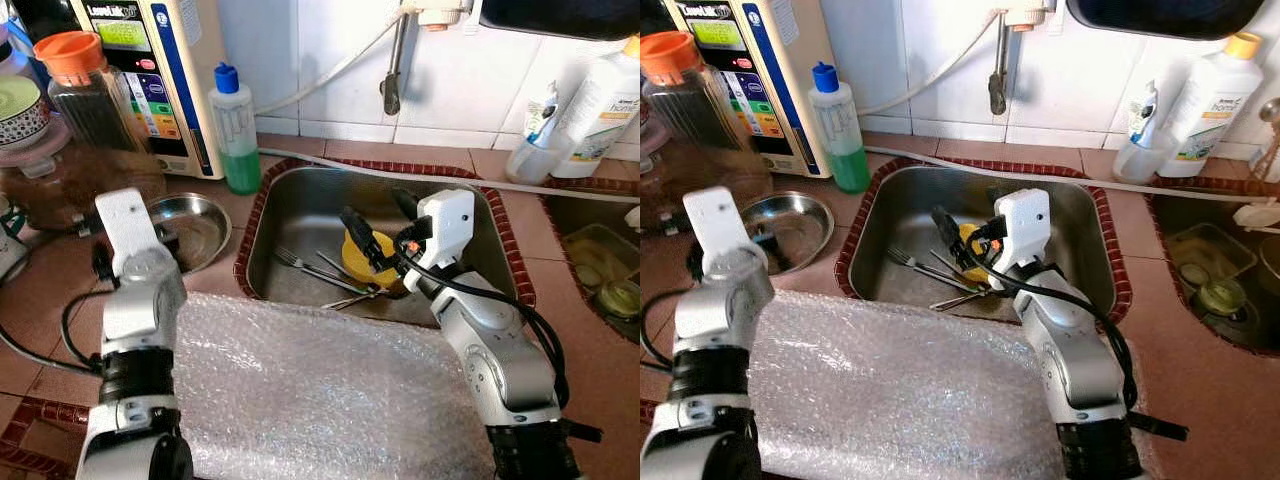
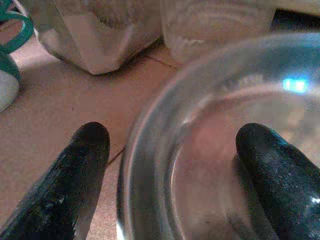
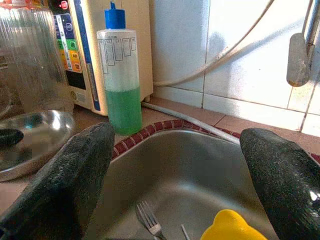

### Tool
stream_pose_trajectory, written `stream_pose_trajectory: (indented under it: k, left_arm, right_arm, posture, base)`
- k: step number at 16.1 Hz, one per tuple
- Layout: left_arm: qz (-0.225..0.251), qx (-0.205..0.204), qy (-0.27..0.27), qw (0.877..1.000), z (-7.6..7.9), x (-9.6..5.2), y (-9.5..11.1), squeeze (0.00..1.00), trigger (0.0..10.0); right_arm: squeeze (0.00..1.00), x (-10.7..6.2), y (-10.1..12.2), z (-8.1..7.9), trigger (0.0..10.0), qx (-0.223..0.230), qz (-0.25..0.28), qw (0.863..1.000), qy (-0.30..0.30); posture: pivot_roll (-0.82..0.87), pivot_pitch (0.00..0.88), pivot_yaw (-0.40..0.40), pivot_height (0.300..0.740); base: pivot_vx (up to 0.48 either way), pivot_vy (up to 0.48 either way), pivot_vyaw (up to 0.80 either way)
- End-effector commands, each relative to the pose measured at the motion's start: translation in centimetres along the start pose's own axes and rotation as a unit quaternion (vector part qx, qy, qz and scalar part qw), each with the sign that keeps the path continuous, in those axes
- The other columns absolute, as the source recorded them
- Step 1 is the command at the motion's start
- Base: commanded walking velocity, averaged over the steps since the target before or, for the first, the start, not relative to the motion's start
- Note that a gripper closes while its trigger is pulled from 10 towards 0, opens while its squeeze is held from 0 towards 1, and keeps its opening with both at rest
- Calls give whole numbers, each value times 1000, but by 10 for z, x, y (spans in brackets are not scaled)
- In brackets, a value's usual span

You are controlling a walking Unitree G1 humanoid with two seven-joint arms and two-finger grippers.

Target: Kitchen organization

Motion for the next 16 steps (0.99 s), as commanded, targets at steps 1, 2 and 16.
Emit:
stream_pose_trajectory:
  k: [1, 2, 16]
  left_arm:
    - [5, -1, 3, 1000, -4, -1, 4, 0, 10000]
    - [-6, -5, -4, 1000, -3, -1, 1, 0, 10000]
    - [-23, -32, 13, 999, -16, 1, -1, 0, 10000]
  right_arm:
    - [290, 2, 4, -2, 10000, -4, 5, 1000, 7]
    - [286, 2, 4, -2, 10000, -5, 5, 1000, 8]
    - [169, 2, 22, -34, 10000, 8, 41, 993, 114]
  posture:
    - [32, 98, 47, 740]
    - [35, 99, 45, 740]
    - [47, 95, 38, 740]
  base:
    - [0, 0, 0]
    - [0, 0, 0]
    - [0, 0, 171]
Point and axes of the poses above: a point about 5 cm out from each wrist's last joint towards the gripper, its own x axis pointing out of the wrist towards the gripper, its own y axis along the axis of the wrist's last joint, z = x × y, the point moved 5 cm from there along x, pointing out of the wrist towards the gripper, and after that the axes turned 8 degrees about -x, right-handed, at the moved point
